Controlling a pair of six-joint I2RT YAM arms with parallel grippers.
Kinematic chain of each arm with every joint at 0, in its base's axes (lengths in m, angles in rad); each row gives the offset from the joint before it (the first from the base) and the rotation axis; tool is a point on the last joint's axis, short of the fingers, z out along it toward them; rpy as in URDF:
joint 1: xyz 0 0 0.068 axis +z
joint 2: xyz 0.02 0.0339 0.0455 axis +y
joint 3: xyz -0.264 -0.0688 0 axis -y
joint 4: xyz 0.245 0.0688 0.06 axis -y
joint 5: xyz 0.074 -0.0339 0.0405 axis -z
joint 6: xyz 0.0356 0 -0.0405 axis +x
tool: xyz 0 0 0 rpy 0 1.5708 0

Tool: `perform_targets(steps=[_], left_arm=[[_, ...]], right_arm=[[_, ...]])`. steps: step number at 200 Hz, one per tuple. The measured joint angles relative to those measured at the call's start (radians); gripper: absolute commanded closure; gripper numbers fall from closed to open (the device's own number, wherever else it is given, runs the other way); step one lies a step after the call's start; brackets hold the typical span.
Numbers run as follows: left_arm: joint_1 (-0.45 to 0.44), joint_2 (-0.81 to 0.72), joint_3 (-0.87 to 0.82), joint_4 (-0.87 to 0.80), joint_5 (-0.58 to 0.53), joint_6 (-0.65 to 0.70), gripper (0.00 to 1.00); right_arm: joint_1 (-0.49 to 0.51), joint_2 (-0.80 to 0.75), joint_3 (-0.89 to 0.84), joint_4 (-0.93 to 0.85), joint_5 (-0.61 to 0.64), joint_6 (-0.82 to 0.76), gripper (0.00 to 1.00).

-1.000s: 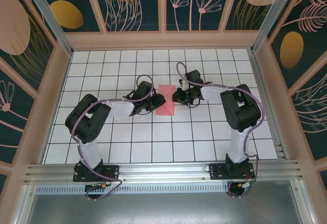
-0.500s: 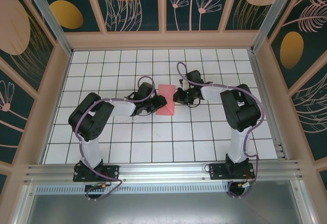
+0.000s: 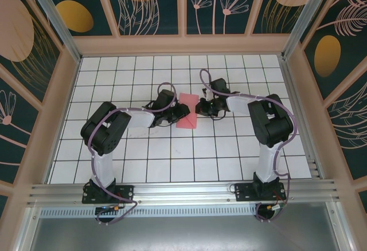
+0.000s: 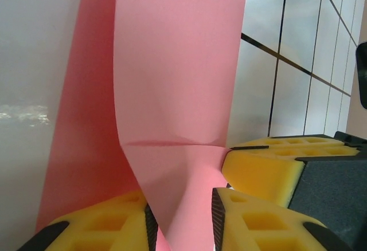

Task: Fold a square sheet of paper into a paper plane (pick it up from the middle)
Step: Turn over the paper at the center of the table.

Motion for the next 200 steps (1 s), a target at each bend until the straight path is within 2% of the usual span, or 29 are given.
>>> perform_targets(steps=[16, 41, 81, 126, 159, 200], left_arm=[[0.0, 0.0, 0.0, 0.0, 0.0, 0.0, 0.67], [0.0, 0.0, 0.0, 0.005, 0.001, 0.0, 0.76], [0.0, 0.0, 0.002, 0.007, 0.0, 0.008, 0.93], [0.0, -0.001, 0.029, -0.019, -0.014, 0.042, 1.0], [0.0, -0.047, 0.081, -0.166, -0.077, 0.12, 1.0], [0.0, -0.211, 0.215, -0.453, -0.248, 0.28, 1.0]], right_arm=[[-0.004, 0.0, -0.01, 0.004, 0.0, 0.0, 0.92], [-0.011, 0.0, -0.018, 0.005, 0.0, 0.005, 0.89], [-0.016, -0.018, -0.039, 0.012, 0.012, 0.03, 0.69], [-0.067, -0.185, -0.101, 0.012, 0.109, 0.064, 0.42], [-0.098, -0.336, -0.166, 0.034, 0.188, 0.076, 0.3], [-0.16, -0.478, -0.234, 0.059, 0.229, 0.076, 0.29]])
